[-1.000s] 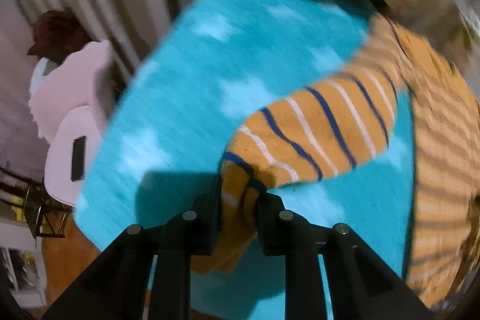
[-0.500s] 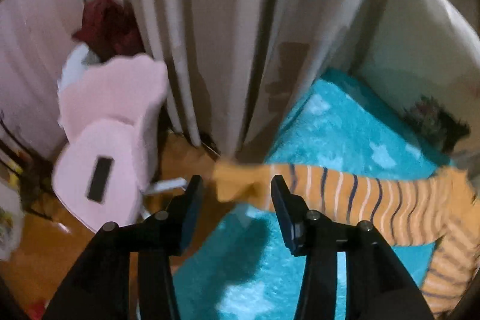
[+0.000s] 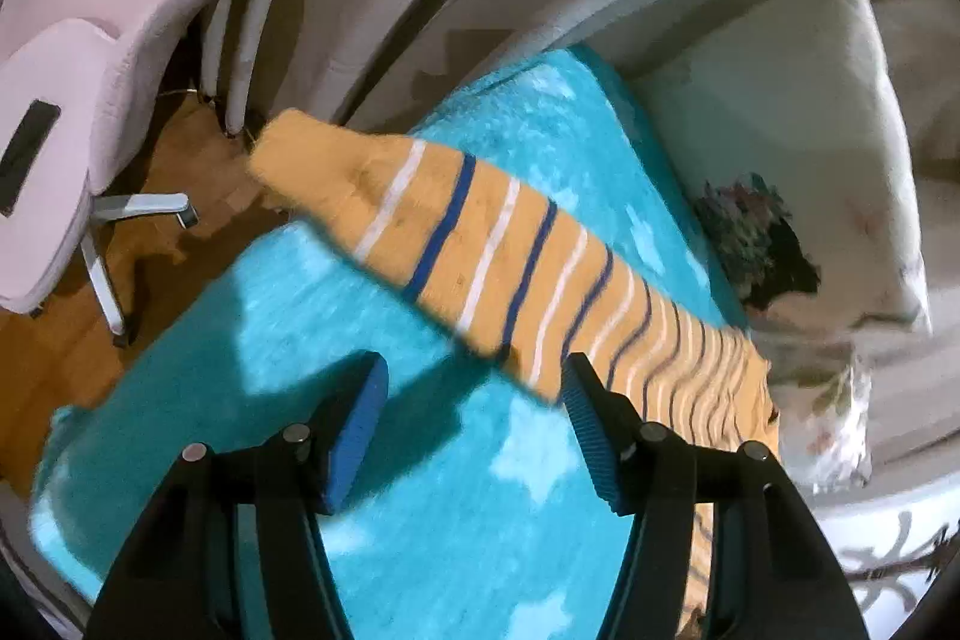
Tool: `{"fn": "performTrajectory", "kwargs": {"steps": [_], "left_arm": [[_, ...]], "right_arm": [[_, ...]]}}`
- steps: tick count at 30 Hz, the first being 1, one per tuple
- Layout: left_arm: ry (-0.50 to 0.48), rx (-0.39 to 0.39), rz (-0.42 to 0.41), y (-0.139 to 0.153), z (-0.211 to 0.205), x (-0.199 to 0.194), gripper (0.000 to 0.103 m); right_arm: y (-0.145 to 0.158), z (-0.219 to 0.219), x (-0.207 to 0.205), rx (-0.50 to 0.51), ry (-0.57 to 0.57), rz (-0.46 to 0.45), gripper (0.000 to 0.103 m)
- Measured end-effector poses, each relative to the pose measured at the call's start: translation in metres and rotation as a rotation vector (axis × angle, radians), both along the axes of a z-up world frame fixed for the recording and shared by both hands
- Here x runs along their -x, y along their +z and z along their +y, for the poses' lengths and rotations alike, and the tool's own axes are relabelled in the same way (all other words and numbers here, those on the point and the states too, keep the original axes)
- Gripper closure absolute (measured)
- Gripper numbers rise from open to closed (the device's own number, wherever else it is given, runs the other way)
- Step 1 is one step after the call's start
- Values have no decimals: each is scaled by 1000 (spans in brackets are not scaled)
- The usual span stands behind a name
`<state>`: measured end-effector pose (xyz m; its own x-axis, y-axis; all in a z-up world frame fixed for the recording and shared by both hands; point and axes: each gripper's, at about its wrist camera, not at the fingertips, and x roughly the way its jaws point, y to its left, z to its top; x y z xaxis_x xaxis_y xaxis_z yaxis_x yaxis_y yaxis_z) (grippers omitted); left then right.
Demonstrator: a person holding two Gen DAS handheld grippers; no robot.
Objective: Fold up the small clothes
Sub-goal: 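Lift the held sleeve with the left tool and carry it across the body, then lay the sleeve across the sweater body and open the left tool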
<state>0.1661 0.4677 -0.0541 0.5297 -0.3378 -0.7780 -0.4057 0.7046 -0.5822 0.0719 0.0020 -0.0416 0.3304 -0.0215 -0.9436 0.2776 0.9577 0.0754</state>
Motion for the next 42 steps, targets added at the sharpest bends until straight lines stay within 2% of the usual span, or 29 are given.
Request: {"fn": "performTrajectory", "kwargs": {"steps": [7, 8, 9, 11, 13, 18, 23, 25, 28, 35, 36, 38, 40, 42], "left_arm": [[67, -14, -8, 2, 4, -30, 42], [85, -13, -3, 3, 4, -32, 45], [102, -16, 3, 4, 6, -32, 66], [125, -31, 31, 8, 9, -35, 93], [143, -19, 7, 18, 9, -31, 93], [83, -132, -108, 74, -29, -23, 94], [-51, -150, -242, 127, -106, -19, 94], [-127, -136, -273, 137, -142, -19, 94], [-271, -108, -301, 143, -218, -24, 94], [-562, -48, -250, 110, -399, -22, 94], [-620, -38, -226, 98, -432, -21, 94], [-696, -37, -180, 76, -471, -14, 93], [-744, -67, -117, 50, -507, -7, 88], [-760, -61, -77, 37, -521, 4, 77]], "right_arm": [[4, -5, 13, -4, -15, -12, 15], [4, -7, 16, -1, -20, -10, 15], [4, -8, 18, 1, -24, -8, 15], [4, -14, 22, 1, -36, -9, 15], [5, -19, 25, 0, -46, -19, 15], [5, -28, 29, -8, -49, -37, 15], [10, -42, 29, -38, -30, -84, 15], [14, -51, 29, -40, -29, -108, 15], [17, -70, 33, -46, -43, -132, 15], [13, -142, 58, -46, -133, -130, 15], [12, -155, 64, -44, -150, -125, 15], [11, -176, 72, -40, -171, -120, 15], [12, -196, 81, -42, -195, -126, 15], [14, -214, 88, -47, -208, -139, 15]]}}
